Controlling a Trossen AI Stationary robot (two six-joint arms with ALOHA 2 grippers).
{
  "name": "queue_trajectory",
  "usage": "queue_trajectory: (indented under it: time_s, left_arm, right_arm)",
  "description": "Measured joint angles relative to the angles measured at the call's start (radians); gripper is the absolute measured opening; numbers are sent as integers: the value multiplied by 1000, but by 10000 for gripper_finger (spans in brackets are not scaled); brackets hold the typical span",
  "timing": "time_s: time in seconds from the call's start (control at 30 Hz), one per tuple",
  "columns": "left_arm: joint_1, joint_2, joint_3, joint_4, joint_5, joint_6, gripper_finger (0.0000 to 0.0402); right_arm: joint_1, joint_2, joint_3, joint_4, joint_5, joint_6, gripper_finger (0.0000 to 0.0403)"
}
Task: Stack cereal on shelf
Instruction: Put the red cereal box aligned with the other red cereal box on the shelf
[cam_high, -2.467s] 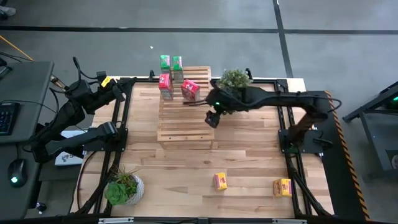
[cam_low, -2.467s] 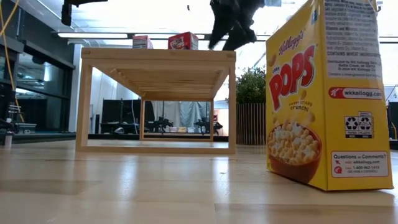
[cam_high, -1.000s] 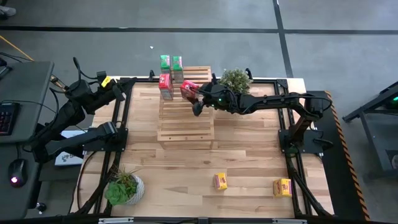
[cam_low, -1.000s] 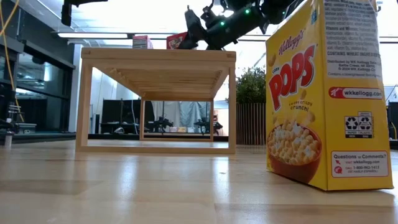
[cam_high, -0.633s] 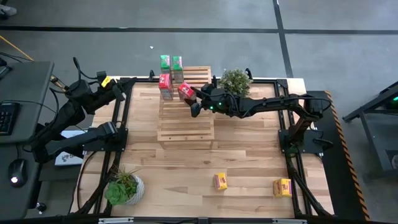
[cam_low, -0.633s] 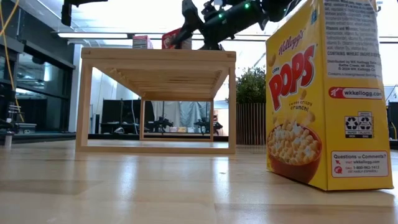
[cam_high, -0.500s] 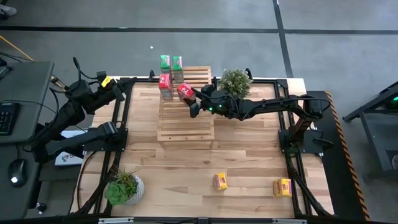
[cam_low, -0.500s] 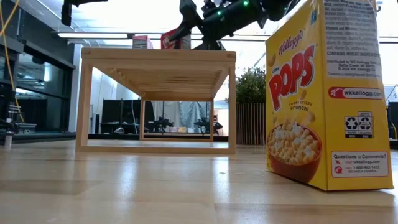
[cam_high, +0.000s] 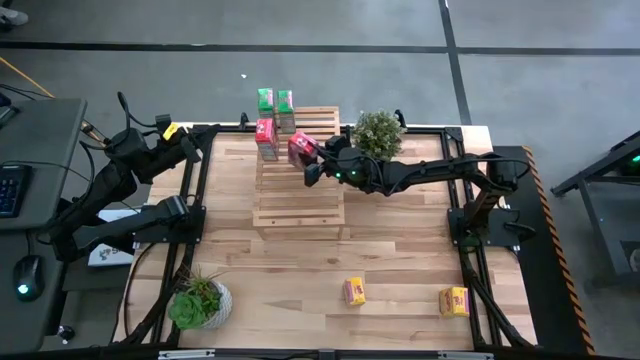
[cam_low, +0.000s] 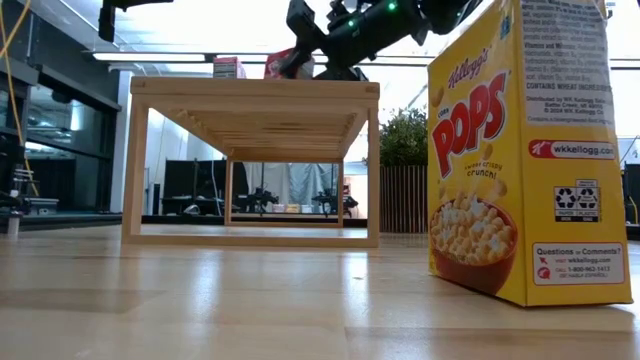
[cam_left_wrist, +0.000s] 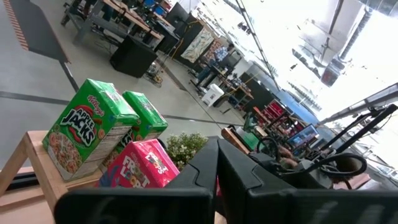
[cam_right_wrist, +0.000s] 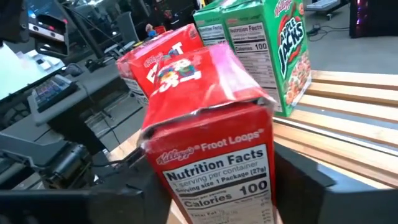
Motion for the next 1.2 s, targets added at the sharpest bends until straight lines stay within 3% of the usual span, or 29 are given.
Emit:
queue_trajectory:
  time_s: [0.17, 0.37, 0.57, 0.73, 0.97, 1.2]
  left_arm:
    - [0, 0, 0, 0, 0, 0, 0]
    - [0, 0, 0, 0, 2, 0, 0]
    - [0, 0, 0, 0, 2, 6, 0]
    - [0, 0, 0, 0, 5, 26, 0]
    - [0, 0, 0, 0, 23, 27, 0]
    - [0, 0, 0, 0, 37, 26, 0]
  right_arm:
    - [-2, 1, 0, 6, 0, -10, 168]
    - [-2, 3, 57, 28, 22, -79, 159]
    - [40, 53, 334, -300, 266, -241, 160]
    - [77, 196, 587, -530, 375, -203, 160]
    - [131, 390, 856, -726, 684, -129, 161]
    - [129, 493, 958, -735, 706, 40, 161]
